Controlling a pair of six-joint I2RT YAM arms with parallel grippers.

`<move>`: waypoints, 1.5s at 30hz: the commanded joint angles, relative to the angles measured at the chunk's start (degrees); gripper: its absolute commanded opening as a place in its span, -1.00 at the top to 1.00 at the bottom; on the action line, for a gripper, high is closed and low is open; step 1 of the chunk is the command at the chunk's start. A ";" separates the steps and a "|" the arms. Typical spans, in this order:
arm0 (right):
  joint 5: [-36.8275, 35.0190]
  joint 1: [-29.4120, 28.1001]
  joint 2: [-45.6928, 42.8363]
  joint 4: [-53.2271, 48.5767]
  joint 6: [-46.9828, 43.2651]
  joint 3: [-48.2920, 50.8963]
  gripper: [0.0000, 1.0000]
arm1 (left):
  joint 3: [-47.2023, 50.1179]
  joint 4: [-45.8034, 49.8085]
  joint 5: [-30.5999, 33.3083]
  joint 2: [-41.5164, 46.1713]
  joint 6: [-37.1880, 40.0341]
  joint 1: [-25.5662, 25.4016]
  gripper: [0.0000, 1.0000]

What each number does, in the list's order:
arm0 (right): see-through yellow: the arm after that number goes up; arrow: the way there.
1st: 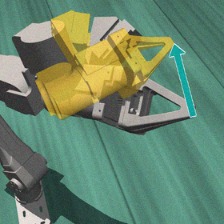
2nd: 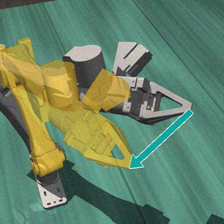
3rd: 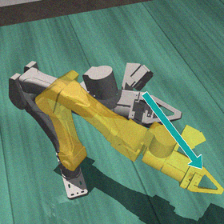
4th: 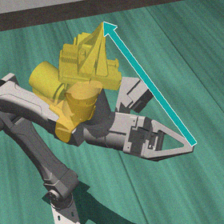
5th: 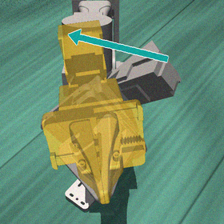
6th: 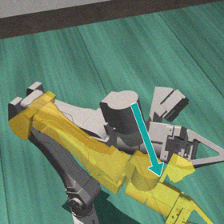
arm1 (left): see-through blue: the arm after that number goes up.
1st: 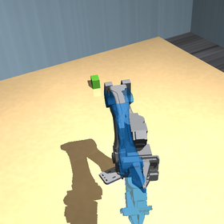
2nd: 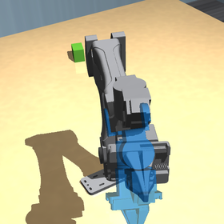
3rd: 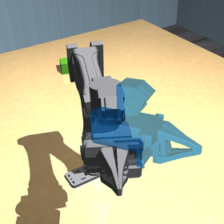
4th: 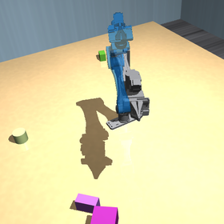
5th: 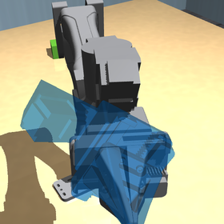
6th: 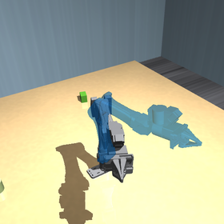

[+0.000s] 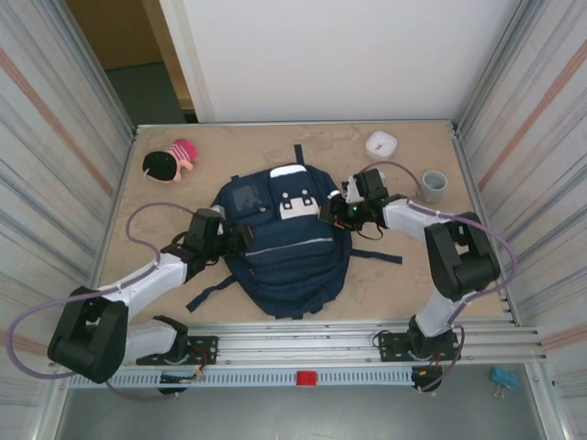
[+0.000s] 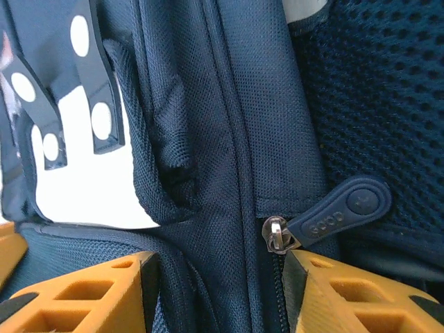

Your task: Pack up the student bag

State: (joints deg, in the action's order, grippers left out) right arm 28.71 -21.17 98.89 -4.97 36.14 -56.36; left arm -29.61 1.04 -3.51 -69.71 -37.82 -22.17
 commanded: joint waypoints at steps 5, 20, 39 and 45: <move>-1.25 0.16 3.80 0.24 0.67 -10.07 -0.05 | -9.27 6.07 1.58 -2.42 7.87 2.93 -0.54; -16.75 10.52 10.61 -24.19 -7.00 -30.78 -0.09 | -19.34 14.25 5.02 2.68 12.16 2.84 -0.64; -16.67 10.40 24.08 -23.63 -14.22 -36.94 -0.07 | -19.35 13.83 5.45 0.25 12.64 2.90 -0.65; -17.67 10.42 21.48 -24.85 -16.14 -33.66 -0.07 | -19.50 13.79 4.54 0.02 11.98 2.84 -0.66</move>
State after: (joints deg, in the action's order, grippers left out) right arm 11.90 -10.52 122.28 -27.33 22.44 -92.05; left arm -47.92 14.98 1.45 -69.67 -25.74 -19.55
